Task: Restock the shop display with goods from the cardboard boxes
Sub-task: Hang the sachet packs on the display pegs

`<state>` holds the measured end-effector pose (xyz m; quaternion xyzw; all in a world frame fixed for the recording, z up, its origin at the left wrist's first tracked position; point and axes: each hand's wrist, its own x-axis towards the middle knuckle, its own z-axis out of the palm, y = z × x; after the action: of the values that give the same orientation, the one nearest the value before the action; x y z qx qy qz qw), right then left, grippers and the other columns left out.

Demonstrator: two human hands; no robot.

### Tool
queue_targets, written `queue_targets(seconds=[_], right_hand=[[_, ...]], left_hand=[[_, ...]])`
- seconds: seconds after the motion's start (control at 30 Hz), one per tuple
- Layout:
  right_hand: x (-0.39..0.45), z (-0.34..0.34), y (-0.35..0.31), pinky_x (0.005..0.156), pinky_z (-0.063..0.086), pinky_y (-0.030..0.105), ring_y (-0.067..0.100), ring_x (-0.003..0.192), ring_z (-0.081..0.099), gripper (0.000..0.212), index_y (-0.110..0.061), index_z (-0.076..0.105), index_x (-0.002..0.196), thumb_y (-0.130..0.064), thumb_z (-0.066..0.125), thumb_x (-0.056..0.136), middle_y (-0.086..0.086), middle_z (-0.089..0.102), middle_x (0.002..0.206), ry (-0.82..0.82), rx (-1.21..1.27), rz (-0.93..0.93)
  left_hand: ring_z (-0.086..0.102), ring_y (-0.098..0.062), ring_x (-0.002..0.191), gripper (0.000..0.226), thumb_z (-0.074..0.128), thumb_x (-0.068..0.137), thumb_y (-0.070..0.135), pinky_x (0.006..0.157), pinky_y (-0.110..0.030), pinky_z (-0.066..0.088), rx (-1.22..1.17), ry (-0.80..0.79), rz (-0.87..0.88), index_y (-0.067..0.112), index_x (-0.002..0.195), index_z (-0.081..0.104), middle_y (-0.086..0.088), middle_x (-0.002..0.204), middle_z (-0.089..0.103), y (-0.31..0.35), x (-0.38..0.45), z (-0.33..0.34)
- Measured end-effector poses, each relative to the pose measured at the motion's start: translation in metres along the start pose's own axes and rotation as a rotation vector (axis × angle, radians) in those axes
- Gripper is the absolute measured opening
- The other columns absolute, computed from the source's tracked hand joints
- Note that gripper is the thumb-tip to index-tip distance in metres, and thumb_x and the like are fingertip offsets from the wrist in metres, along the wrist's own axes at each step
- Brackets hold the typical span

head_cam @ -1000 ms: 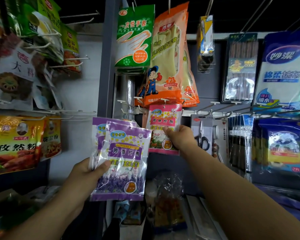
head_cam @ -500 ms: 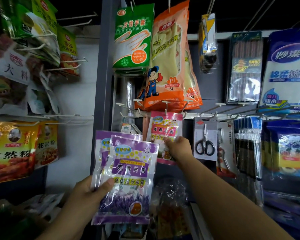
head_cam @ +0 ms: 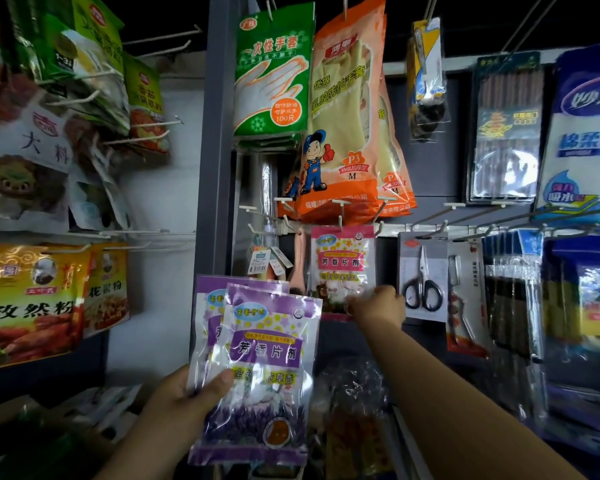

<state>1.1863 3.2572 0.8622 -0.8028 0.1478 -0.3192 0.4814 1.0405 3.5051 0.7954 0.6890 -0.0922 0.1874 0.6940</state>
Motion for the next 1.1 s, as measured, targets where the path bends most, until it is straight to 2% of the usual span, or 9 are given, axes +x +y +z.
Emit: queue_targets(seconds=[0.1, 0.23, 0.33, 0.47, 0.57, 0.67, 0.83, 0.97, 1.1], right_hand=[[-0.04, -0.015, 0.008, 0.094, 0.04, 0.035, 0.028, 0.116, 0.048, 0.035, -0.009, 0.052, 0.118, -0.027, 0.064, 0.09, 0.012, 0.049, 0.125, 0.091, 0.097, -0.178], [-0.103, -0.043, 0.013, 0.076, 0.053, 0.031, 0.026, 0.092, 0.069, 0.034, -0.014, 0.061, 0.104, -0.046, 0.051, 0.094, 0.01, 0.072, 0.1, -0.515, 0.464, -0.132], [-0.129, -0.051, 0.02, 0.078, 0.056, 0.027, 0.014, 0.092, 0.072, 0.025, -0.02, 0.062, 0.111, -0.031, 0.065, 0.088, 0.0, 0.074, 0.104, -0.798, 0.482, -0.153], [-0.131, -0.044, 0.026, 0.065, 0.052, 0.015, 0.005, 0.077, 0.071, 0.016, -0.012, 0.067, 0.1, -0.008, 0.07, 0.085, -0.007, 0.076, 0.085, -0.727, 0.469, -0.194], [-0.11, -0.052, 0.017, 0.047, 0.044, 0.016, 0.003, 0.048, 0.059, 0.01, -0.009, 0.066, 0.08, -0.005, 0.064, 0.09, -0.005, 0.067, 0.056, -0.55, 0.467, -0.208], [-0.08, -0.061, 0.001, 0.057, 0.052, 0.03, 0.017, 0.061, 0.062, 0.008, -0.009, 0.068, 0.086, -0.014, 0.064, 0.091, 0.006, 0.07, 0.071, -0.422, 0.417, -0.226], [-0.055, -0.061, -0.028, 0.075, 0.057, 0.037, 0.026, 0.079, 0.068, 0.022, -0.008, 0.065, 0.102, -0.028, 0.063, 0.092, 0.008, 0.072, 0.089, -0.195, 0.279, -0.342], [-0.055, -0.054, -0.035, 0.082, 0.056, 0.046, 0.024, 0.083, 0.07, 0.026, -0.01, 0.065, 0.105, -0.031, 0.063, 0.091, 0.005, 0.073, 0.09, -0.155, 0.328, -0.327], [-0.055, -0.053, -0.038, 0.078, 0.058, 0.044, 0.027, 0.082, 0.07, 0.012, -0.016, 0.064, 0.084, -0.025, 0.062, 0.093, 0.004, 0.073, 0.083, -0.155, 0.387, -0.361]], left_hand=[[0.07, -0.025, 0.088, 0.011, 0.066, 0.085, 0.009, 0.079, -0.036, 0.052, -0.111, 0.029, -0.07, 0.014, 0.094, 0.071, -0.004, 0.085, 0.076, -0.005, 0.001, 0.006], [0.071, -0.032, 0.09, 0.018, 0.069, 0.082, 0.011, 0.092, -0.052, 0.051, -0.159, 0.044, -0.098, 0.008, 0.099, 0.071, -0.012, 0.091, 0.075, -0.006, 0.005, 0.02], [0.071, -0.032, 0.086, 0.018, 0.071, 0.081, 0.015, 0.089, -0.053, 0.052, -0.181, 0.054, -0.113, 0.008, 0.098, 0.071, -0.012, 0.088, 0.075, -0.005, 0.008, 0.032], [0.072, -0.029, 0.086, 0.014, 0.07, 0.084, 0.022, 0.086, -0.046, 0.054, -0.196, 0.064, -0.107, 0.014, 0.095, 0.072, -0.009, 0.088, 0.076, -0.003, 0.012, 0.04], [0.07, -0.007, 0.071, 0.011, 0.064, 0.088, 0.023, 0.072, -0.026, 0.052, -0.053, 0.082, 0.05, 0.015, 0.087, 0.071, 0.003, 0.074, 0.075, 0.006, 0.014, 0.037], [0.065, 0.001, 0.057, 0.013, 0.062, 0.089, 0.017, 0.054, -0.01, 0.047, 0.121, 0.104, 0.196, 0.013, 0.08, 0.069, 0.007, 0.063, 0.072, 0.015, 0.023, 0.025], [0.069, -0.021, 0.076, 0.026, 0.06, 0.091, 0.037, 0.073, -0.035, 0.053, 0.317, 0.185, 0.248, 0.013, 0.085, 0.069, -0.004, 0.079, 0.073, 0.018, 0.058, 0.002], [0.068, -0.015, 0.075, 0.02, 0.054, 0.095, 0.031, 0.063, -0.025, 0.046, 0.362, 0.17, 0.248, 0.02, 0.087, 0.068, 0.002, 0.079, 0.072, 0.018, 0.065, -0.003], [0.069, -0.017, 0.075, 0.021, 0.056, 0.093, 0.031, 0.068, -0.029, 0.049, 0.373, 0.156, 0.264, 0.017, 0.084, 0.069, 0.0, 0.078, 0.073, 0.013, 0.069, -0.008]])
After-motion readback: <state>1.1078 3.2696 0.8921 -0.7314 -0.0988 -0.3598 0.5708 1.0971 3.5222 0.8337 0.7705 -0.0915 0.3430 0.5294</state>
